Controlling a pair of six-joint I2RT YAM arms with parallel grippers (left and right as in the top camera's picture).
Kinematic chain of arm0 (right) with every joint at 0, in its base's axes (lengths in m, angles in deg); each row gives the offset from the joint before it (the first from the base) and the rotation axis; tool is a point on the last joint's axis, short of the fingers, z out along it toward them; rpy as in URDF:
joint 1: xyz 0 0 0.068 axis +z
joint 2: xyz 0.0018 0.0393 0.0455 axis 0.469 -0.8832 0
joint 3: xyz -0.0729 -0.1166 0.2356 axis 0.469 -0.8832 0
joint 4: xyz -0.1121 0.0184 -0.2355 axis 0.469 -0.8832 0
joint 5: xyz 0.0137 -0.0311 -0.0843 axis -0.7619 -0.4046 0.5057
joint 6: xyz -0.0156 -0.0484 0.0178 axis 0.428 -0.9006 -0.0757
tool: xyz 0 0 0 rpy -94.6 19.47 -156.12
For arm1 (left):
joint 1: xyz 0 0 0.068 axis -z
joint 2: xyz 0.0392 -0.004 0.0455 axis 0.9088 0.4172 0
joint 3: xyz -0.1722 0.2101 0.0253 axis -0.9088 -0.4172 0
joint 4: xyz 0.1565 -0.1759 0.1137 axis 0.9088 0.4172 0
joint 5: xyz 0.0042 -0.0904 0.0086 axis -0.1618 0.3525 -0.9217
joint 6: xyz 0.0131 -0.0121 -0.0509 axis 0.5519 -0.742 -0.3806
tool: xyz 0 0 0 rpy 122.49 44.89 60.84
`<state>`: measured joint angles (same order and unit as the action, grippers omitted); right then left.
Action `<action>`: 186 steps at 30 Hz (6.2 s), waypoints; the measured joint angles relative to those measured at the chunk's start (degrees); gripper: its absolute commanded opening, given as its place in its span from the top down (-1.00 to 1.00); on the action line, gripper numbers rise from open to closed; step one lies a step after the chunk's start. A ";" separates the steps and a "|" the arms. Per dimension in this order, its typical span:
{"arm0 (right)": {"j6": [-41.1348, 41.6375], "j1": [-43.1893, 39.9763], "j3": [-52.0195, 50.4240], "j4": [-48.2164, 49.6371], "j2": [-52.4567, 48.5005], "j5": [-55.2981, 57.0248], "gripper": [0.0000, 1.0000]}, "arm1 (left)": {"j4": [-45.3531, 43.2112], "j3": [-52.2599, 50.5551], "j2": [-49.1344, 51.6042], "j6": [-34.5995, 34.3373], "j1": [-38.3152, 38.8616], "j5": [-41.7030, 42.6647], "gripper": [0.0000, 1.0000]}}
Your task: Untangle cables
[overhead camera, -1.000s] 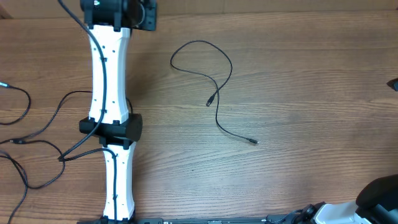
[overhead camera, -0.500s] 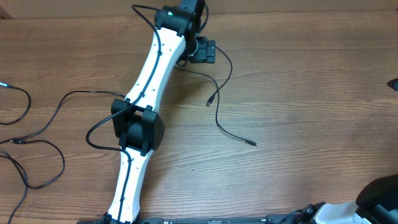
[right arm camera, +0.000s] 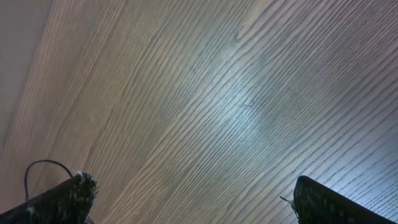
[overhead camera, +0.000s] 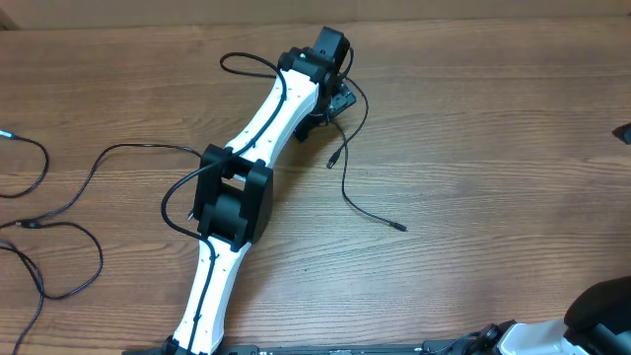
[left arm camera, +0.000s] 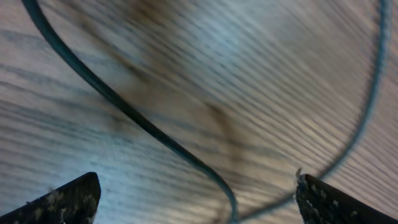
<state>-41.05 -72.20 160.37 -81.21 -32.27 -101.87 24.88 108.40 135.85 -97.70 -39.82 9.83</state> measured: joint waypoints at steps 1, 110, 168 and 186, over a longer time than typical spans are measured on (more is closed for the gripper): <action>0.00 0.00 0.00 -0.04 0.00 -0.11 -1.00 | -1.29 -0.94 0.00 -0.26 0.00 -0.33 -1.00; -8.68 42.77 -0.02 2.73 0.00 3.37 -1.00 | 33.14 13.27 -20.87 51.71 -14.73 5.88 -1.00; -8.52 42.75 -0.15 2.75 -0.02 3.37 -0.99 | -92.24 -124.37 -126.79 60.65 -15.98 8.52 -1.00; -8.50 42.77 -0.15 2.73 -0.02 3.39 -1.00 | -56.41 -126.42 -140.61 56.06 -23.80 2.97 -1.00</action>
<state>-49.55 -29.42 160.21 -78.48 -32.30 -98.49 -31.53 -18.02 -4.76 -41.64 -63.63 12.81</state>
